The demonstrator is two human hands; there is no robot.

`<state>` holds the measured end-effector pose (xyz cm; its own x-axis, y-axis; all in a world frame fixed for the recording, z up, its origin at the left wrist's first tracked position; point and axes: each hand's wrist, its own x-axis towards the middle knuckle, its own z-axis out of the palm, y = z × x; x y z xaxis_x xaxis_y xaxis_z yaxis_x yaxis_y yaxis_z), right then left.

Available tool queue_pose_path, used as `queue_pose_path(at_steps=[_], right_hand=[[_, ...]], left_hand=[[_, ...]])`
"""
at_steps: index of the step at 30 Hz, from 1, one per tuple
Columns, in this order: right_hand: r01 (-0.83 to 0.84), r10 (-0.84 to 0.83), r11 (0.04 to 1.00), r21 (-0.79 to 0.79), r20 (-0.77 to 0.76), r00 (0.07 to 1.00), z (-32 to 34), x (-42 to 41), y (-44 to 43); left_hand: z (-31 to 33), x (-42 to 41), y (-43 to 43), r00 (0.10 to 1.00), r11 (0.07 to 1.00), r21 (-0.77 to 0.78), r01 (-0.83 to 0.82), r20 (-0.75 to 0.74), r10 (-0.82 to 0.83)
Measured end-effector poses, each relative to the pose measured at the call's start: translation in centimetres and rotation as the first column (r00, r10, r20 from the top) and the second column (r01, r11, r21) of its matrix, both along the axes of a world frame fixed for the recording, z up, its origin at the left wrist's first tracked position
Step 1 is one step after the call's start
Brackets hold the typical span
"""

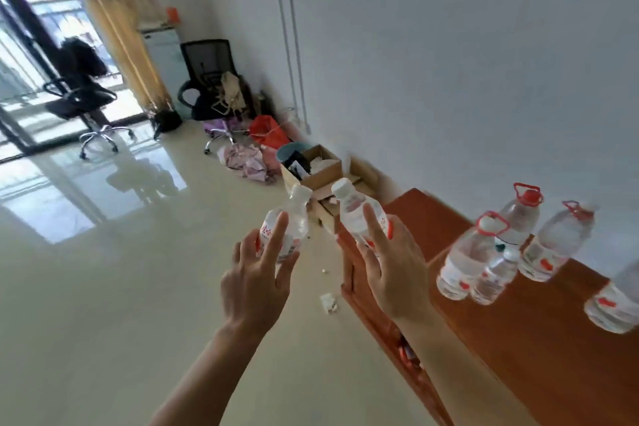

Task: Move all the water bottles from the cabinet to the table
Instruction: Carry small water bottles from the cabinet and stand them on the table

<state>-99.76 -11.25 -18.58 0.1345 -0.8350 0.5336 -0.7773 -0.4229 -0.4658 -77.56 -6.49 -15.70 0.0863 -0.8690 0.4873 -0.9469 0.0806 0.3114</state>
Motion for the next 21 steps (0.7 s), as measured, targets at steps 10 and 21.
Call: queue_pose_path(at_steps=[10,21], right_hand=[[-0.548,0.537,0.834,-0.059,-0.136,0.832,1.3,34.6,4.3],[-0.897,0.889,0.441,0.023,-0.151,0.433,-2.7,66.5,9.4]], left_hand=[[-0.5,29.0,16.2,0.827,0.827,-0.024,-0.561,0.021,0.562],[-2.5,50.6,26.7,0.420,0.421,0.060,-0.905,-0.017,0.907]])
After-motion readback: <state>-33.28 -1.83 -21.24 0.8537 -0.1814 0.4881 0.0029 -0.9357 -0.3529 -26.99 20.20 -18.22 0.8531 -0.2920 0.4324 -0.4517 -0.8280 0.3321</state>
